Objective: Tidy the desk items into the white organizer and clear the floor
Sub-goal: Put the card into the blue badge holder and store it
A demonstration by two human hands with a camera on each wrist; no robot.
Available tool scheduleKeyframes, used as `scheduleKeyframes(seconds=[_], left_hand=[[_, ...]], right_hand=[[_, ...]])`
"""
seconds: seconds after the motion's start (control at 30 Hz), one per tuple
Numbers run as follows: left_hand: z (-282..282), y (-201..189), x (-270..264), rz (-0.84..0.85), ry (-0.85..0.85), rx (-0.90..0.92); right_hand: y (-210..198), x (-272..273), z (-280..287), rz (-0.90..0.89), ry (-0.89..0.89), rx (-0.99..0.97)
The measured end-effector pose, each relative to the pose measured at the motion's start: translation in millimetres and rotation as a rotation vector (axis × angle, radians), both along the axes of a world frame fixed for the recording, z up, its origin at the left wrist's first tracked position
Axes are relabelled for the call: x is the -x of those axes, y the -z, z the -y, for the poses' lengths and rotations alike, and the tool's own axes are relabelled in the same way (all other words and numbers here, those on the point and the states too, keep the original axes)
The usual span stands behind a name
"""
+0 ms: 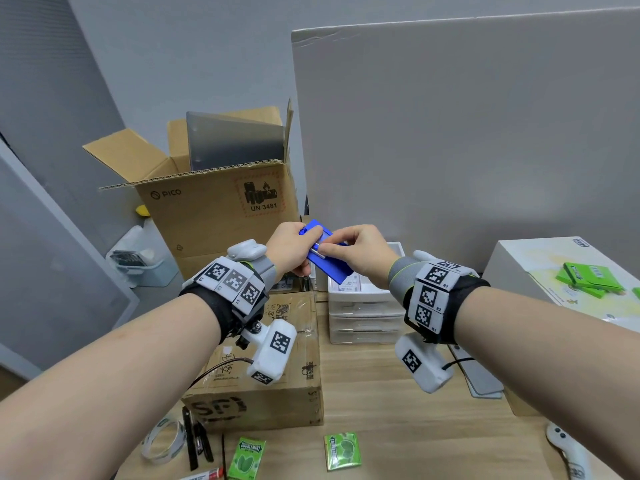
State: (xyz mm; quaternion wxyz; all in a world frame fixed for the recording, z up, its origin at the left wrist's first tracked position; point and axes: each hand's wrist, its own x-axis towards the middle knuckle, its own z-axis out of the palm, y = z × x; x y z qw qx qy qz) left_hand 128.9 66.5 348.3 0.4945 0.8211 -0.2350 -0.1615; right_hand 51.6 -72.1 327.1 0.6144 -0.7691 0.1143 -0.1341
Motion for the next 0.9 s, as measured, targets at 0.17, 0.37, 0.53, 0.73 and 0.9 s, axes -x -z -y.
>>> scheduleKeyframes(seconds=[0.17,0.37,0.53,0.73,0.9], left_hand=[[2,4,-3,-0.056,0.062,0.004],[12,22,-9,-0.113,0.035,0.023],[34,52,-11,-0.115,0.059,-0.019],[64,90,-15,-0.220,-0.055,-0.143],[64,126,-27,-0.163,-0.110,-0.181]], right_hand=[[9,-3,8,0.041,0.066,-0.052],[16,-6,33,-0.158,0.038,-0.141],[45,-7,61,-0.308,-0.120,-0.089],[84,-29,120,-0.358,0.027,0.091],[106,-52,181,-0.375,0.139,0.602]])
